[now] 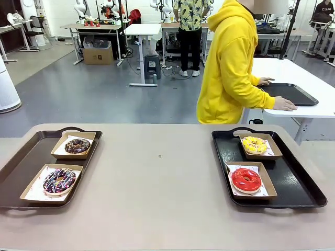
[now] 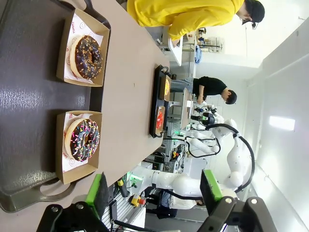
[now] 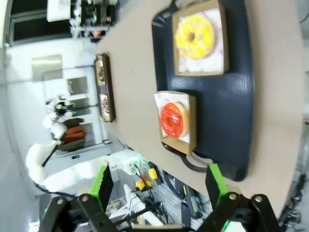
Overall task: Individually package the donuts and arrange them on the tray.
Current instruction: Place the picked Paper togo box on the Handle tray.
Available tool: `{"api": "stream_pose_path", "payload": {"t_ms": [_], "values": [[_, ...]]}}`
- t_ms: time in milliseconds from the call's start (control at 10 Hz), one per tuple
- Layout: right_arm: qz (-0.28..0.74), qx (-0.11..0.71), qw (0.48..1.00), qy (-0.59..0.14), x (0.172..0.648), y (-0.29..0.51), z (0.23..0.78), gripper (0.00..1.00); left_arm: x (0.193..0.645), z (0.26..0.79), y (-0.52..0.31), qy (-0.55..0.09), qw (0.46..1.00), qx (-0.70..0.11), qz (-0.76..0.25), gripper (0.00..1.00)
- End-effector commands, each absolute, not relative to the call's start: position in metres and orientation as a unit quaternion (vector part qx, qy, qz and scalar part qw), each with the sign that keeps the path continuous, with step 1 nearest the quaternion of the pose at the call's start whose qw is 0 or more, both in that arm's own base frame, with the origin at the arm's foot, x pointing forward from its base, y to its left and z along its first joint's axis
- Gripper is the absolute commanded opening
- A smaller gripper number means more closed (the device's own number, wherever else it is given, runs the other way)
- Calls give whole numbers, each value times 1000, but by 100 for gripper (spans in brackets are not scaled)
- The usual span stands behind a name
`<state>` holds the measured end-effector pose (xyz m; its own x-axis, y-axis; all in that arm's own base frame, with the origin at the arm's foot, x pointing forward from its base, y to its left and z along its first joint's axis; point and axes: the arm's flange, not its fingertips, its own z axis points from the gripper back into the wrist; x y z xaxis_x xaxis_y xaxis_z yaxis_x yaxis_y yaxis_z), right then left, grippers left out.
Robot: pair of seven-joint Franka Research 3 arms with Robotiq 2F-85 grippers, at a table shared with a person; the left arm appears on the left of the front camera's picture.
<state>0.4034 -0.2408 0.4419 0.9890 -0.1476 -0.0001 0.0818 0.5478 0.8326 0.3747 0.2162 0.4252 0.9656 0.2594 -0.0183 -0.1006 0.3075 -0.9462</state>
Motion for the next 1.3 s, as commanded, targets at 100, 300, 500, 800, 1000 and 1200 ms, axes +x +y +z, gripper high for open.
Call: {"api": "stream_pose_path", "payload": {"t_ms": [100, 300, 500, 800, 1000, 1200], "values": [[-60, 515, 855, -27, 413, -280, 410, 100, 374, 427, 217, -67, 805, -580, 107, 100], [-29, 529, 845, -76, 426, -286, 399, 100, 374, 427, 217, -67, 805, -580, 107, 100], [-56, 511, 856, -48, 411, -285, 395, 100, 374, 427, 217, -67, 805, -580, 107, 100], [-56, 511, 856, -48, 411, -285, 395, 100, 374, 427, 217, -67, 805, -580, 107, 100], [-56, 511, 856, -48, 411, -285, 395, 100, 374, 427, 217, -67, 805, -580, 107, 100], [-56, 511, 856, -48, 411, -285, 395, 100, 374, 427, 217, -67, 805, -580, 107, 100]]}}
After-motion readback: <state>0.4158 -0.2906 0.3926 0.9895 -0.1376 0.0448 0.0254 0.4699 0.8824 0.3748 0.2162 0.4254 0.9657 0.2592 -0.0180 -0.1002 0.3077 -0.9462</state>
